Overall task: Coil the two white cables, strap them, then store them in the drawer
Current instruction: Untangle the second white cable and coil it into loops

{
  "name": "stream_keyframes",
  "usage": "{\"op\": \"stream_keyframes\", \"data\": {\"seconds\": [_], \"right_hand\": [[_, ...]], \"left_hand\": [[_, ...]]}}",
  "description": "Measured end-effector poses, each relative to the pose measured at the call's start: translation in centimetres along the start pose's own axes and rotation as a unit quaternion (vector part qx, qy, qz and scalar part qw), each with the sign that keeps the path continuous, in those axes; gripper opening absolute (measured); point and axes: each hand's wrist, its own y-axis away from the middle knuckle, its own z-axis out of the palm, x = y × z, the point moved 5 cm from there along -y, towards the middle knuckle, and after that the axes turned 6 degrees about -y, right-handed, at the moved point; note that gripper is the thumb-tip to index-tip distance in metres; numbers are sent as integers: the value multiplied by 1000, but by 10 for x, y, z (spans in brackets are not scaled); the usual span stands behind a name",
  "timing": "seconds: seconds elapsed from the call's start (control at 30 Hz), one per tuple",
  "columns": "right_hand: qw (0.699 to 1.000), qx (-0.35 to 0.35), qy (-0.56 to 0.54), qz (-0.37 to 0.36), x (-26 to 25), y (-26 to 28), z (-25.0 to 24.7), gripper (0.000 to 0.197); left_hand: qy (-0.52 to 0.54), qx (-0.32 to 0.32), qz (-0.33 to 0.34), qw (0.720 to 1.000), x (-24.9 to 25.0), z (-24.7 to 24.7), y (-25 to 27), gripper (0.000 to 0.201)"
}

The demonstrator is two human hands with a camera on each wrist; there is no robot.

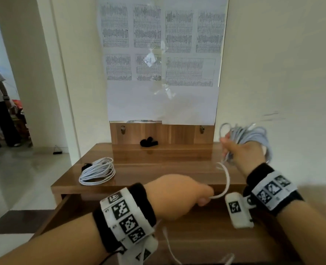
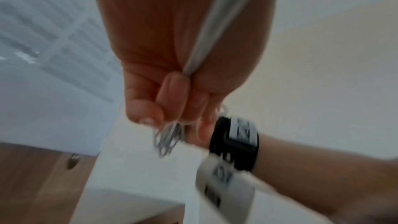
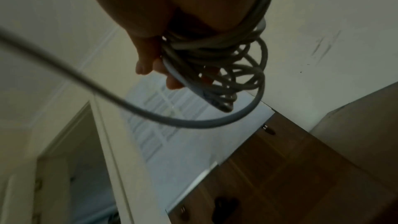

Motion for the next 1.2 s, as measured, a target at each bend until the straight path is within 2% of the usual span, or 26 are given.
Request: {"op": "stream_keyframes", "data": {"seconds": [0.07,0.13,0.17,0.2,0.27,0.33,0.43,0.53,0.6,0.67,0.73,0.77,0.83,0.87,0.93,0.97,1.0,1.03,1.1,1.17,1.2], "right_hand": [[993,-84,37,81,20,6,20,16],[978,-116,115,127,27,15,27,25],[976,-152,88,129,28,20,32,31],[969,-214,-4,125,26,26,38,43],[926,-284,-187,161,21,38,45,50],[891,-332,-247,187,15,47,49,61],[868,-364,-263,215,5,58,57,75],[865,-382,-254,203,2,65,65,76],[861,-378,-275,199,2,67,71,66],[867,-342,-299,205,2,67,75,53],[878,-302,-302,215,2,65,72,39],[882,-291,-298,221,3,64,70,33],[886,-294,-278,227,5,62,65,27],[893,-294,-258,223,7,61,63,26],[913,-277,-212,210,9,58,59,25],[924,-260,-195,203,11,57,57,25],[933,-243,-178,196,13,55,55,26],[940,-231,-162,191,15,53,54,24],[945,-218,-148,192,19,50,52,16],[943,-213,-148,209,22,48,51,15],[941,-215,-144,217,24,47,51,17]], "left_hand": [[5,50,-2,999,3,-25,-10,12],[42,90,-38,994,-9,-44,-18,14],[57,106,-53,991,-17,-52,-21,18],[68,123,-62,988,-24,-59,-23,20],[87,142,-73,983,-38,-63,-24,25],[126,146,-99,976,-51,-58,-23,31],[137,155,-147,967,-63,-44,-24,35],[93,159,-152,971,-59,-30,-29,25],[15,125,-122,985,-43,-24,-33,17],[-44,89,-98,990,-32,-15,-38,23],[-25,109,-135,984,-34,-12,-37,24],[42,122,-149,980,-37,-10,-35,24],[247,97,-101,959,-38,3,-31,25],[281,80,-87,952,-37,5,-27,24],[221,86,-138,962,-38,2,-19,34],[184,122,-180,959,-45,1,-15,47],[175,176,-219,944,-50,-5,-7,56],[194,243,-254,916,-57,-9,-1,60],[240,389,-287,842,-65,-18,17,52],[239,502,-289,779,-64,-30,35,46],[223,538,-269,767,-62,-36,42,52]]}}
